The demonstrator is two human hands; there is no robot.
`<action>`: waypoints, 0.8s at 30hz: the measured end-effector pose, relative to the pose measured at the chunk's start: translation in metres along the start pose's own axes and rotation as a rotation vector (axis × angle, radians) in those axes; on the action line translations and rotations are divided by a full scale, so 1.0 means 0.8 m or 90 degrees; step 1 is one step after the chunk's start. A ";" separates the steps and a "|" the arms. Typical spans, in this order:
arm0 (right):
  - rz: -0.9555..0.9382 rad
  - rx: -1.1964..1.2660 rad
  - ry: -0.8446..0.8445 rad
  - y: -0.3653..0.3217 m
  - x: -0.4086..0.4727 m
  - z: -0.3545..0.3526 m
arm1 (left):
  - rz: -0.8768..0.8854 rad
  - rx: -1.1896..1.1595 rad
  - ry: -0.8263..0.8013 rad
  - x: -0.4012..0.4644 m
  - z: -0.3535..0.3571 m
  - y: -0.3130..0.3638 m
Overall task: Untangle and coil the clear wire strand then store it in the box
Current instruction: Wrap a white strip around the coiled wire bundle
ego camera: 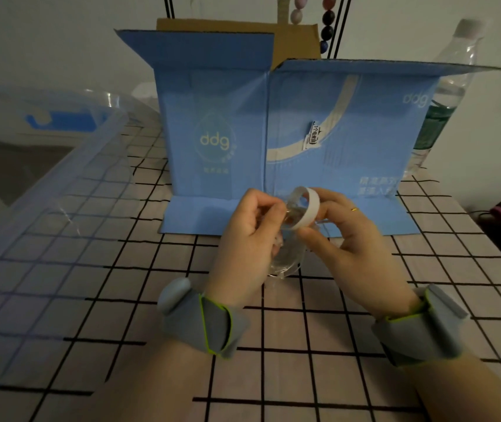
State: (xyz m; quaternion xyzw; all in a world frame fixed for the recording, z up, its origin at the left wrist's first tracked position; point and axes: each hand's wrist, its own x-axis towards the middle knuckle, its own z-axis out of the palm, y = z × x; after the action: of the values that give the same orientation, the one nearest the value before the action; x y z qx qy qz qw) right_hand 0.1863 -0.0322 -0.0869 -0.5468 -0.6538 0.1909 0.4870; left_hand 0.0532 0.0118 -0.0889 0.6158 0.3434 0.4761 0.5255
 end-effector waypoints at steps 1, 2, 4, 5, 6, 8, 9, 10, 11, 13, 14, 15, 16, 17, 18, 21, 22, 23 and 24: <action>-0.001 -0.015 0.014 0.001 0.000 0.001 | 0.012 0.020 0.001 0.000 0.000 -0.001; -0.005 -0.030 0.034 0.002 -0.001 0.003 | 0.025 0.039 -0.001 0.000 -0.001 -0.003; -0.022 -0.053 0.065 0.002 -0.003 0.008 | 0.044 0.061 -0.003 -0.003 0.001 -0.003; -0.041 -0.065 0.075 0.001 -0.004 0.011 | 0.048 0.060 -0.003 -0.004 0.003 -0.002; -0.065 -0.078 0.083 0.000 -0.006 0.013 | 0.049 0.055 -0.004 -0.005 0.005 0.000; -0.110 -0.094 0.101 -0.001 -0.008 0.015 | 0.049 0.039 -0.007 -0.008 0.008 0.002; -0.126 -0.108 0.113 -0.002 -0.009 0.015 | 0.048 0.028 -0.009 -0.009 0.009 0.004; -0.142 -0.134 0.127 -0.003 -0.009 0.014 | 0.047 0.014 -0.010 -0.010 0.010 0.005; -0.156 -0.166 0.141 -0.004 -0.009 0.014 | 0.046 0.000 -0.008 -0.011 0.011 0.006; -0.185 -0.221 0.166 -0.005 -0.009 0.013 | 0.037 -0.015 -0.006 -0.011 0.011 0.010; -0.199 -0.241 0.177 -0.005 -0.009 0.013 | 0.029 -0.023 -0.009 -0.012 0.011 0.012; -0.214 -0.260 0.187 -0.005 -0.008 0.013 | 0.020 -0.033 -0.014 -0.013 0.012 0.014; -0.228 -0.276 0.196 -0.005 -0.008 0.012 | 0.014 -0.042 -0.018 -0.013 0.012 0.015; -0.238 -0.293 0.203 -0.004 -0.008 0.012 | 0.013 -0.046 -0.020 -0.013 0.012 0.015; -0.243 -0.310 0.208 -0.003 -0.008 0.012 | 0.018 -0.046 -0.020 -0.013 0.012 0.015; -0.230 -0.349 0.210 0.000 -0.008 0.015 | 0.046 -0.025 -0.010 -0.013 0.012 0.013; -0.230 -0.352 0.206 0.000 -0.008 0.016 | 0.055 -0.012 -0.005 -0.013 0.011 0.013; -0.231 -0.353 0.203 0.000 -0.008 0.016 | 0.063 0.000 0.000 -0.013 0.012 0.013; -0.235 -0.357 0.202 0.000 -0.007 0.016 | 0.069 0.011 0.005 -0.014 0.012 0.013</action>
State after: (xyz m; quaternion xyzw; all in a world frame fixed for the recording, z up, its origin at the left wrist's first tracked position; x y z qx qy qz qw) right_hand 0.1748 -0.0340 -0.0951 -0.5546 -0.6847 -0.1740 0.4396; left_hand 0.0582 -0.0040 -0.0812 0.6362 0.3160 0.5031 0.4923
